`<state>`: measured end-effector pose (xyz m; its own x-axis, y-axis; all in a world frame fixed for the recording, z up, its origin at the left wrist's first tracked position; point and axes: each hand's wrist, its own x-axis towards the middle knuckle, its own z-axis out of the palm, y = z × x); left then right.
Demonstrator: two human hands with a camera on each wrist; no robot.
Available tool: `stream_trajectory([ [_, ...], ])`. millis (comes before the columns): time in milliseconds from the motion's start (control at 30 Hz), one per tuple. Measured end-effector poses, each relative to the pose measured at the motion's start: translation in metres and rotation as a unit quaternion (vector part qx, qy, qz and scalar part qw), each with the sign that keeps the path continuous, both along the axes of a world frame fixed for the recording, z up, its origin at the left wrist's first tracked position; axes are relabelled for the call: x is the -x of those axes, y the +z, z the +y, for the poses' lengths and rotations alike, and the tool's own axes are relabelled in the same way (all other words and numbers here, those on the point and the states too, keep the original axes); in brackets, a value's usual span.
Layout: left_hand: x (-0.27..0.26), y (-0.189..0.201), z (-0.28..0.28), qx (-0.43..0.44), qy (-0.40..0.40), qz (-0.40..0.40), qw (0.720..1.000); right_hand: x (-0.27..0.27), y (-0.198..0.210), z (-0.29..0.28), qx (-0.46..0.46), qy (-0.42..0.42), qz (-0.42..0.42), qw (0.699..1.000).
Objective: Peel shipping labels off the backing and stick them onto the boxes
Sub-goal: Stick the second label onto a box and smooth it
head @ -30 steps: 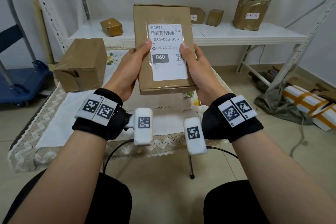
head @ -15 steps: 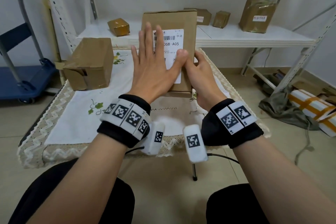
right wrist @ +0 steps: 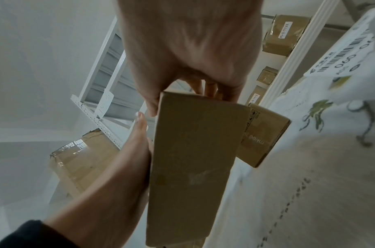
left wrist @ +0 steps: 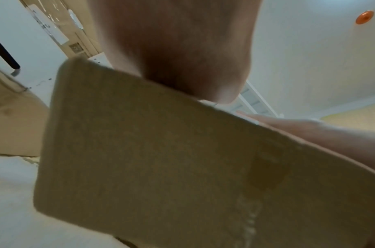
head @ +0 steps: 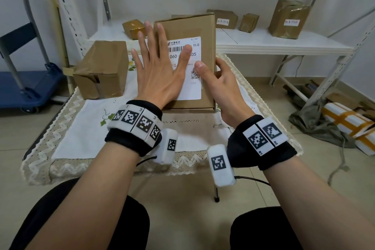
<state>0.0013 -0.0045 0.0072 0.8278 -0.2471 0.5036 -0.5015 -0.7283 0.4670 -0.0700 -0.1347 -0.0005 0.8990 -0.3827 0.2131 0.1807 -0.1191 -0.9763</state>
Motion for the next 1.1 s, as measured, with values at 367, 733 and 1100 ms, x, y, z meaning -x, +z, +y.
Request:
stream_trajectory([
  [367, 0.006, -0.001, -0.007, -0.008, -0.040, -0.040, 0.998, 0.008, 0.008, -0.001, 0.016, 0.011, 0.002, 1.000],
  [733, -0.001, 0.010, 0.006, 0.011, -0.005, -0.040, 0.999, 0.019, 0.012, -0.007, 0.067, 0.065, 0.010, 0.996],
  [1100, 0.004, 0.007, 0.000, 0.044, -0.020, -0.059, 0.997, 0.013, 0.014, -0.019, 0.092, 0.018, -0.007, 0.996],
])
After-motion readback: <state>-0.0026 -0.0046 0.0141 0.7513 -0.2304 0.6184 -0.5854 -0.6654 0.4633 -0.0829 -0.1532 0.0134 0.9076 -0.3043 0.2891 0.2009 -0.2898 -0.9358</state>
